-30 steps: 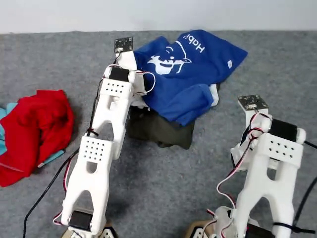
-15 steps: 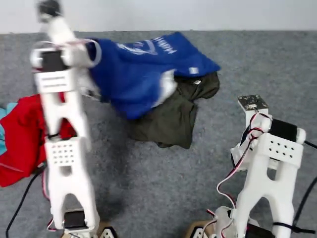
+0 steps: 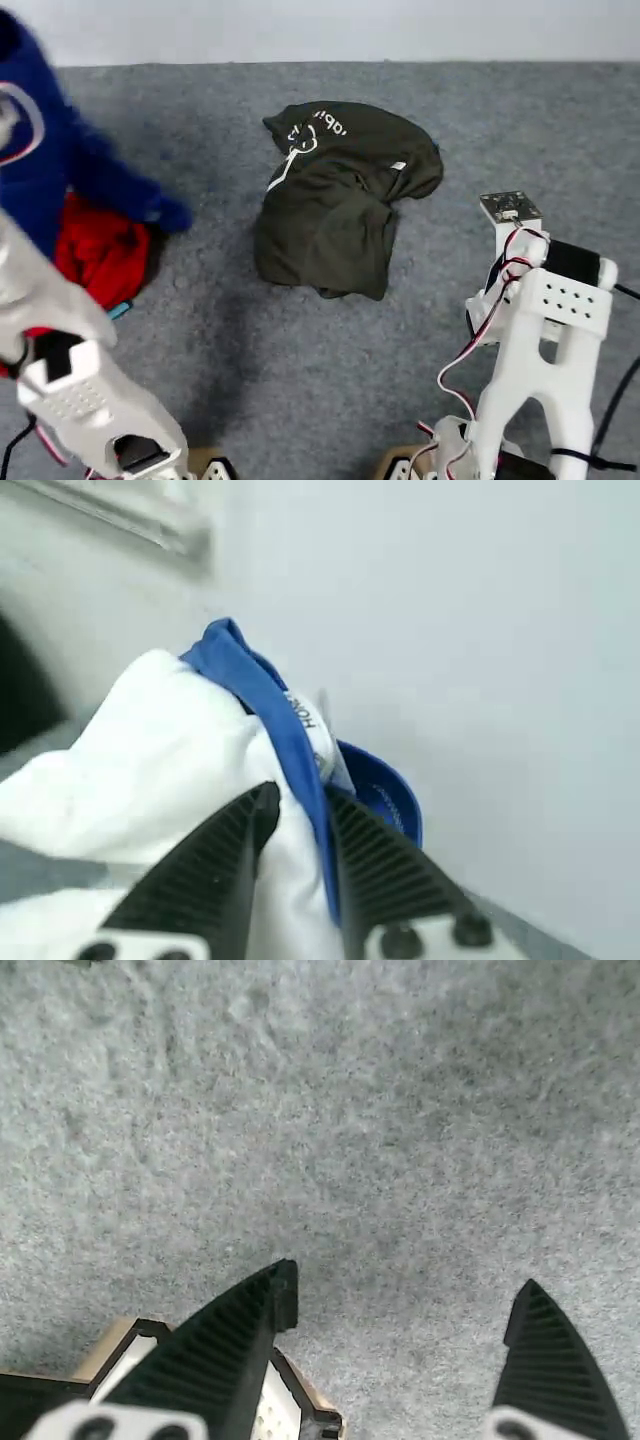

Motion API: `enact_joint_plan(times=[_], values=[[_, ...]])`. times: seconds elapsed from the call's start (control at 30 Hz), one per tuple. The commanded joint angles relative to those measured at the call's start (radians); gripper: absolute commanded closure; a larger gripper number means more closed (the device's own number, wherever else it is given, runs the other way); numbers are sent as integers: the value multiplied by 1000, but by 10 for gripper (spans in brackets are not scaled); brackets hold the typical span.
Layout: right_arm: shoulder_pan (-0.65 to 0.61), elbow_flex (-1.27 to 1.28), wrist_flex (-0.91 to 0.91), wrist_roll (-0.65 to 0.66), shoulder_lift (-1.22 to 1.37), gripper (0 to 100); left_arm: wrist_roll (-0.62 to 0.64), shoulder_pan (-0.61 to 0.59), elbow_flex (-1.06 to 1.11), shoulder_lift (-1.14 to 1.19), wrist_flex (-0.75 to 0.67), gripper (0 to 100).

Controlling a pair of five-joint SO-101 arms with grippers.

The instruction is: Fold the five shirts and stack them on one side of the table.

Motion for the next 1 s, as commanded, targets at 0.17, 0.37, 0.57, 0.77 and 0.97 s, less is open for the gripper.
enact_joint_plan(times=[0.17,0.37,0.57,0.77,0.97], values=[[4,0,-10,-5,1,663,-15,-141,124,-58,15,987],[2,0,-10,-5,1,663,-15,-143,407,-58,15,985],[1,0,-10,-5,1,663,-140,-112,794,-58,15,836],[1,0,-10,-5,1,663,-350,-97,855,-63,15,783],[-1,2,-10,-5,1,663,-451,-87,634,-192,15,779]])
